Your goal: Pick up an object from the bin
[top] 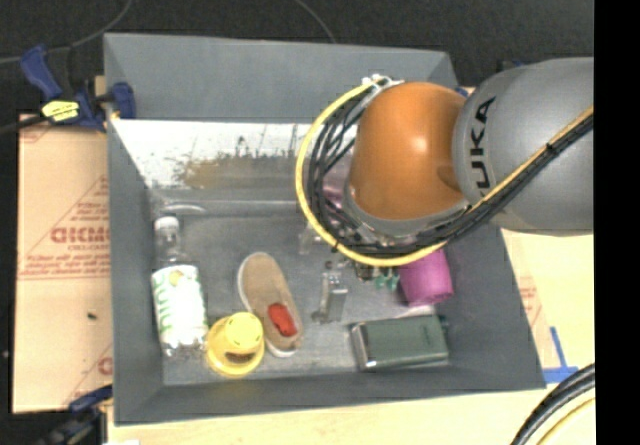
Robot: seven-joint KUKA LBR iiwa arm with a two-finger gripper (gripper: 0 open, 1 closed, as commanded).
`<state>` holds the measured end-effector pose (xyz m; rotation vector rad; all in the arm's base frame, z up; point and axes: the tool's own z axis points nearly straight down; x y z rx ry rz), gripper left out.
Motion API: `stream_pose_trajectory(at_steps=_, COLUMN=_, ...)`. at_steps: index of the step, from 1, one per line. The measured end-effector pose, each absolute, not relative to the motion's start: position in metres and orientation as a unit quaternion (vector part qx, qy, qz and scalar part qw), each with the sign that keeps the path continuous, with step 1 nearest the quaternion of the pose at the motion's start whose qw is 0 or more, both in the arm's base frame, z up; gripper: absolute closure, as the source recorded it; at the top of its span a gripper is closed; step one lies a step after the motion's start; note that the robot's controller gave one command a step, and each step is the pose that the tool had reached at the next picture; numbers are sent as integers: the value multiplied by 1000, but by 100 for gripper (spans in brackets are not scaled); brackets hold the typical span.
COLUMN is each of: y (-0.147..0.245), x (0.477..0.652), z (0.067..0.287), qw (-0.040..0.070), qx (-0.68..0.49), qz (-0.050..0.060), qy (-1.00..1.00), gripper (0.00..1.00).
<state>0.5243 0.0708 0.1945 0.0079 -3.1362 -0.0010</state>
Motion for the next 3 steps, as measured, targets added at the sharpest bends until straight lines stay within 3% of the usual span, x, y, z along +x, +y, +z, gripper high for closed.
stream_pose_trajectory(at_steps=1, y=70, x=526, z=199, qw=-1, qx=1, qz=-1, qy=-1000, gripper=0)
stream_pose_trajectory(at_steps=2, y=70, x=540, z=128, qw=-2, qx=37, qz=0, qy=-999, gripper=0)
stream_pose_trajectory(at_steps=3, y=117, x=548, z=77, qw=-4, qx=47, qz=-1, qy=-999, gripper=0)
